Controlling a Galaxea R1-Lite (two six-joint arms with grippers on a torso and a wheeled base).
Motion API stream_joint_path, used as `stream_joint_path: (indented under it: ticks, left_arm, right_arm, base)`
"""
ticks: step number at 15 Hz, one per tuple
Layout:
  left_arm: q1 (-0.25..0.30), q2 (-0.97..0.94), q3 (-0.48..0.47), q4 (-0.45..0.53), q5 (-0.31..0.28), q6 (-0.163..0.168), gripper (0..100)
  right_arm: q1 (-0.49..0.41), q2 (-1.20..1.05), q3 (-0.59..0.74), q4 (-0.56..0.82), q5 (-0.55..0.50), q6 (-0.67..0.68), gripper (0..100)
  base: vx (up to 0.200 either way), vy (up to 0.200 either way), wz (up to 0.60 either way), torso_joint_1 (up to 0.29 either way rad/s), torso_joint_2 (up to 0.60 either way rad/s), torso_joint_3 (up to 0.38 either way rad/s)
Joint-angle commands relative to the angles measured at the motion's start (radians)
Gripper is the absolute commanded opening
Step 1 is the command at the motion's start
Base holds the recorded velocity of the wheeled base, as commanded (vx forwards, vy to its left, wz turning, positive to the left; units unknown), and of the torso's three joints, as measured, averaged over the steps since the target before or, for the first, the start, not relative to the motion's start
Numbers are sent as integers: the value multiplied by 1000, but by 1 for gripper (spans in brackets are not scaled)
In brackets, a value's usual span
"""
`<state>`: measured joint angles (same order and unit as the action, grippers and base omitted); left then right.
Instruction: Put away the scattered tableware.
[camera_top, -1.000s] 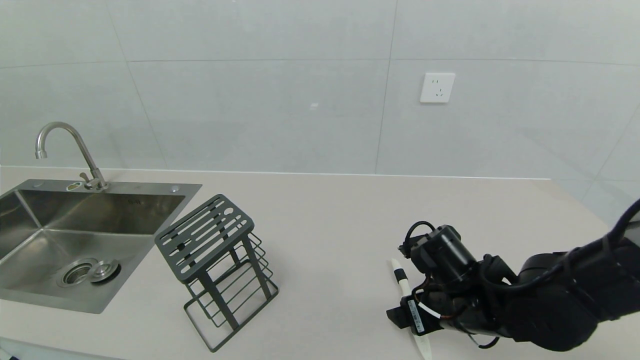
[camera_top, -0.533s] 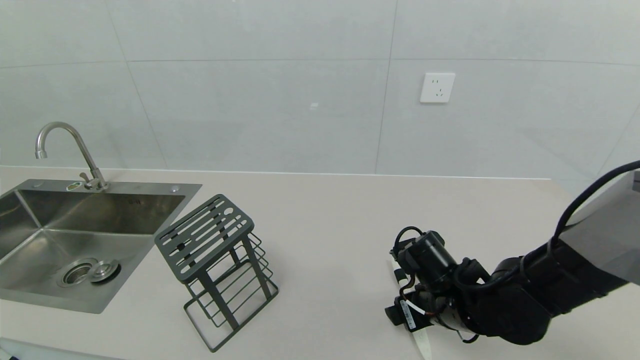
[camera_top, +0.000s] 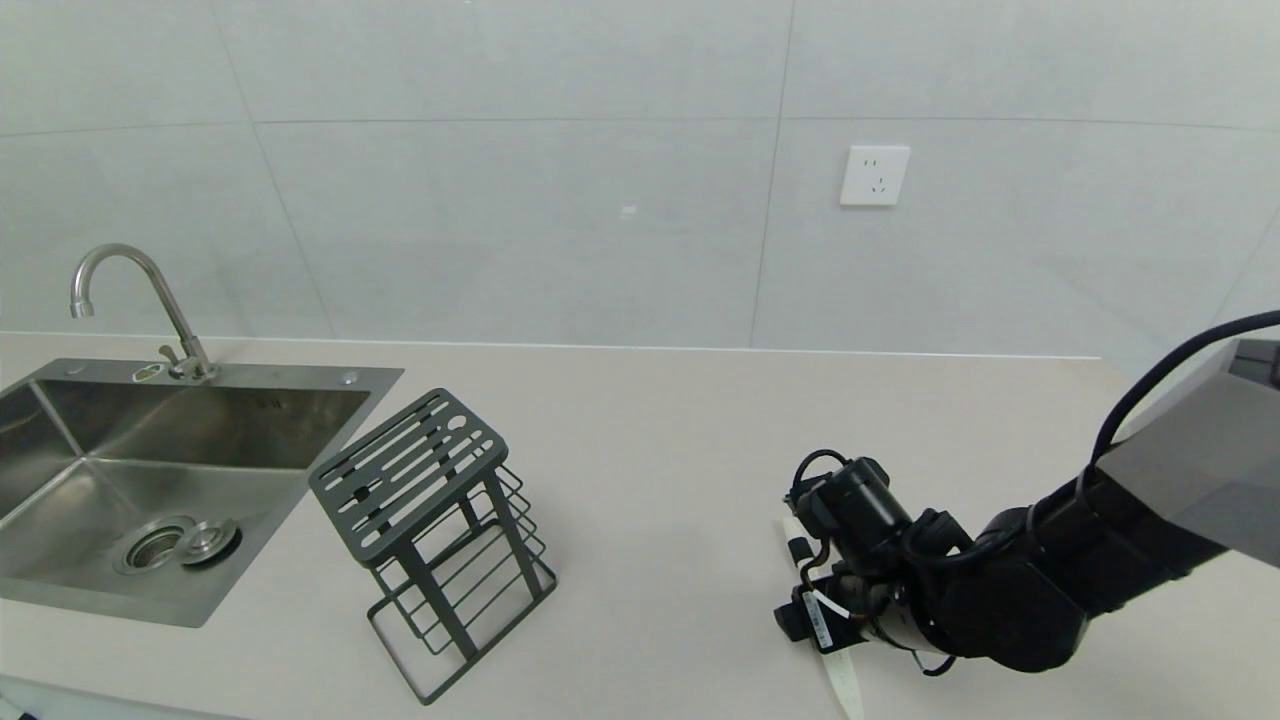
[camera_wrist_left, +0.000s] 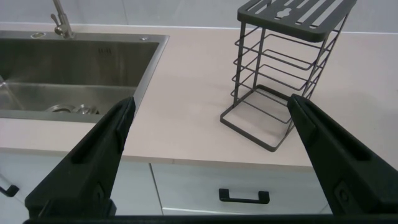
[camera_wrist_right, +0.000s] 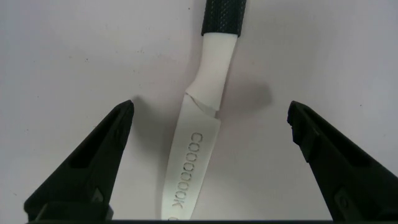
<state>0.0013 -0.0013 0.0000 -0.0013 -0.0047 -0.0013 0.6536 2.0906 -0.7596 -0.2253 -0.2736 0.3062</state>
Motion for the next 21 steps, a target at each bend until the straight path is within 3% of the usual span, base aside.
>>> stream_joint_path:
  ticks: [1,7,8,16,19,21]
  left_arm:
    - [0,1,0,0,0,0,100]
    - [0,1,0,0,0,0,100]
    - [0,1,0,0,0,-2,100]
    - [0,1,0,0,0,-2,100]
    - [0,1,0,0,0,-2,100]
    - [0,1,0,0,0,-2,100]
  right_arm:
    - [1,-3,-1,0,1,1,100]
    - [1,49,17,-81,39,4,100]
    - [1,66,22,-81,37,2,0]
    - [-5,-4,51,-94,33,-6,0]
    - [-37,-23,-73,-247,53,-62,0]
    - [-49,-29,-63,-385,137,-125,0]
  base:
    - [0,0,0,0,0,0]
    - [0,0,0,0,0,0]
    - [0,0,0,0,0,0]
    - [0,0,0,0,0,0]
    - [0,0,0,0,0,0]
    - [0,0,0,0,0,0]
